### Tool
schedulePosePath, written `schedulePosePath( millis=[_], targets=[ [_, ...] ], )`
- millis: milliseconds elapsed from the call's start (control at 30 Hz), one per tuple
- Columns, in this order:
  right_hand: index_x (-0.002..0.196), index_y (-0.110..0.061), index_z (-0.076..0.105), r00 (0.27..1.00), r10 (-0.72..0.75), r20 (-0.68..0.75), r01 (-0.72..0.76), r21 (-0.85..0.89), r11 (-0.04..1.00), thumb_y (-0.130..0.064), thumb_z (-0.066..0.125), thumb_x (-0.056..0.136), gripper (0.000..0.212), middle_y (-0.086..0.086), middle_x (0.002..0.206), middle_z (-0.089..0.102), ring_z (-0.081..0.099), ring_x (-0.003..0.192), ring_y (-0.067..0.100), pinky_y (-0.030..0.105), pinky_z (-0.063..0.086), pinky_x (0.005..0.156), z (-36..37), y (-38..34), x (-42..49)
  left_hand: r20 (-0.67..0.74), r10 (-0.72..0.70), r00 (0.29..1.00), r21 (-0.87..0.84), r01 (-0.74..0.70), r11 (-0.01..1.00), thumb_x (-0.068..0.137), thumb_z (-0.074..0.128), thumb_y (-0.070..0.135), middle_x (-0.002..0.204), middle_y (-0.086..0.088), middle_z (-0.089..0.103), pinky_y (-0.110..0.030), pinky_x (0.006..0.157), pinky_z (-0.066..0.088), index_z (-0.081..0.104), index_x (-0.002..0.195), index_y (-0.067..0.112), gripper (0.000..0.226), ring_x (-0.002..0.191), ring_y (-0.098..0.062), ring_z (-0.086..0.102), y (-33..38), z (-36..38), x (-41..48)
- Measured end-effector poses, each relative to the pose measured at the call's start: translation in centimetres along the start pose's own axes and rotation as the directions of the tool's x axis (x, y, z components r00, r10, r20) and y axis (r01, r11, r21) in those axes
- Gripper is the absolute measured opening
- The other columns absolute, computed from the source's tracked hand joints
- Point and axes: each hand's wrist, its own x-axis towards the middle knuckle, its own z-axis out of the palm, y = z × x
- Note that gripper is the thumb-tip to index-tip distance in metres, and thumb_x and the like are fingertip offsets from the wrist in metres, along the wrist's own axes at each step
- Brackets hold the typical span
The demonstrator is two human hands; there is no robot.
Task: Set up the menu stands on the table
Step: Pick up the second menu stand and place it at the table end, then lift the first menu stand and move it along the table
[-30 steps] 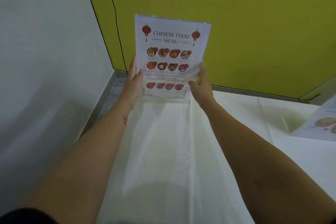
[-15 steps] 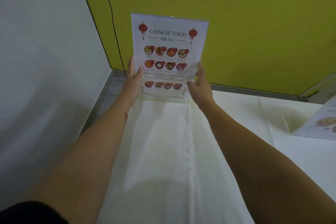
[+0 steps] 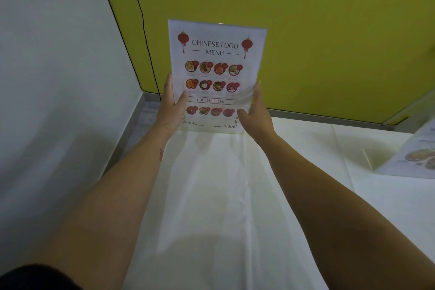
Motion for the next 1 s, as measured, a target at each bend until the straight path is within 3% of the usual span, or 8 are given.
schedulePosePath(
  millis=[233,467,667,733,900,1000],
  targets=[
    [0.159,-0.021,-0.002,1.0,-0.003,-0.008,0.002,-0.087,0.996,-0.035,0.055,0.096,0.087,-0.003,0.165,0.02,0.042,0.141,0.026,0.05,0.045,0.104,-0.4,0.6,-0.3,-0.033,-0.025,0.999,0.067,0.028,0.997,0.084,0.047,0.067,0.16,0.011,0.031,-0.053,0.11,0.041,0.004,0.154,0.044,0.085,0.143,-0.017,0.04,0.0,0.1,-0.2],
    [0.159,-0.015,0.002,0.998,-0.056,-0.021,0.052,-0.171,0.984,-0.04,0.052,0.097,0.084,0.005,0.164,0.021,0.026,0.148,0.026,0.044,0.029,0.116,-1.4,1.3,-2.2,-0.146,0.02,0.989,0.264,0.02,0.964,0.101,0.045,0.044,0.165,-0.001,0.017,-0.05,0.12,0.027,0.006,0.16,0.023,0.074,0.151,-0.023,0.021,0.6,0.7,-3.0],
    [0.159,-0.013,0.004,0.993,-0.119,-0.016,0.11,-0.29,0.951,-0.042,0.047,0.099,0.079,0.001,0.167,0.01,0.012,0.153,0.021,0.04,0.018,0.122,-3.6,3.6,-4.8,-0.255,0.153,0.955,0.455,-0.021,0.89,0.098,0.045,0.047,0.155,-0.013,0.034,-0.053,0.112,0.038,0.025,0.154,0.016,0.066,0.143,-0.032,0.034,0.0,3.3,-7.0],
    [0.159,-0.013,0.005,0.99,-0.139,-0.011,0.127,-0.337,0.933,-0.043,0.044,0.1,0.076,0.002,0.167,0.008,0.009,0.154,0.021,0.039,0.015,0.123,-4.8,4.8,-5.9,-0.221,0.187,0.957,0.528,-0.044,0.848,0.099,0.043,0.047,0.158,-0.013,0.03,-0.052,0.115,0.035,0.023,0.155,0.016,0.067,0.145,-0.033,0.03,0.2,5.0,-8.7],
    [0.159,-0.015,0.007,0.992,-0.124,0.017,0.118,-0.473,0.873,-0.049,0.036,0.101,0.074,0.003,0.167,0.006,0.006,0.154,0.021,0.039,0.01,0.124,-9.5,9.1,-9.2,-0.004,0.192,0.981,0.643,-0.144,0.752,0.103,0.035,0.045,0.167,-0.009,0.008,-0.043,0.125,0.01,0.01,0.16,0.016,0.068,0.155,-0.025,0.006,1.6,11.1,-12.6],
    [0.159,-0.016,0.007,0.995,-0.099,0.007,0.088,-0.526,0.846,-0.053,0.033,0.101,0.074,0.002,0.167,0.006,0.005,0.154,0.021,0.039,0.008,0.124,-13.5,12.3,-11.6,0.1,0.132,0.986,0.69,-0.164,0.705,0.105,0.03,0.045,0.167,-0.011,0.004,-0.041,0.125,0.002,0.006,0.16,0.016,0.067,0.155,-0.026,0.0,3.0,15.9,-14.8]
  ],
)
